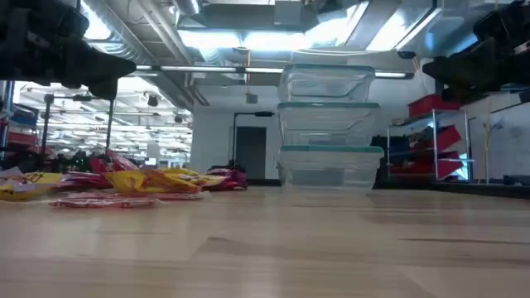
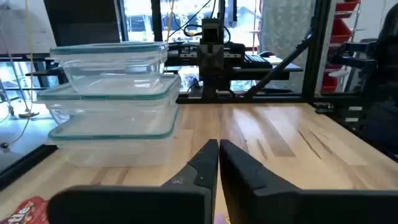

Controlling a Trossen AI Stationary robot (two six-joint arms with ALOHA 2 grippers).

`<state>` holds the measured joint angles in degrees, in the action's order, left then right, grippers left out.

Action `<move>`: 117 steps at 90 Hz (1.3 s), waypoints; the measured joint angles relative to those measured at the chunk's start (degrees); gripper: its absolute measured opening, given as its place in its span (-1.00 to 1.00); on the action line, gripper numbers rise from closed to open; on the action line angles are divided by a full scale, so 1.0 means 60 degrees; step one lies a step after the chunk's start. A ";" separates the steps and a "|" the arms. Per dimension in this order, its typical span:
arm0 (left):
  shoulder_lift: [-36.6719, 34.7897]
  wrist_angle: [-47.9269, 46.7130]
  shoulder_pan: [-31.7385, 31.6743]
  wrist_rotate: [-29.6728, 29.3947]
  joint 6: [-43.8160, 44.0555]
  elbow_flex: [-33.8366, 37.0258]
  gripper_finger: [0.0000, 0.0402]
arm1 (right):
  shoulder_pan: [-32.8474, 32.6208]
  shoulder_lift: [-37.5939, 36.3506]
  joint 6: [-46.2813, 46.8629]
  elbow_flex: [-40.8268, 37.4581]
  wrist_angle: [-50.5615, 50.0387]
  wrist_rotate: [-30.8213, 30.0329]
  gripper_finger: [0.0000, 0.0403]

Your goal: Sort candy

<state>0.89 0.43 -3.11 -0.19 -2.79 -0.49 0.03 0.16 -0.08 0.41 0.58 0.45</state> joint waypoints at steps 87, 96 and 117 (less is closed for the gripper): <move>-0.0003 0.2079 0.0116 0.0229 0.3643 0.0011 -1.00 | -0.0003 0.0001 -0.0003 0.0003 0.0000 0.0000 -1.00; 0.0007 0.4024 0.0117 -0.0680 0.5885 0.0011 -1.00 | 0.0001 -0.0001 -0.0002 0.0001 0.0004 -0.0001 -1.00; 0.0149 0.5597 0.0109 -0.3531 0.5801 -0.0057 -1.00 | -0.0001 -0.0002 -0.0001 0.0002 0.0003 -0.0002 -1.00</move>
<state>1.78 34.01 -2.46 -21.37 32.02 -0.83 0.03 0.15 -0.08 0.42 0.60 0.43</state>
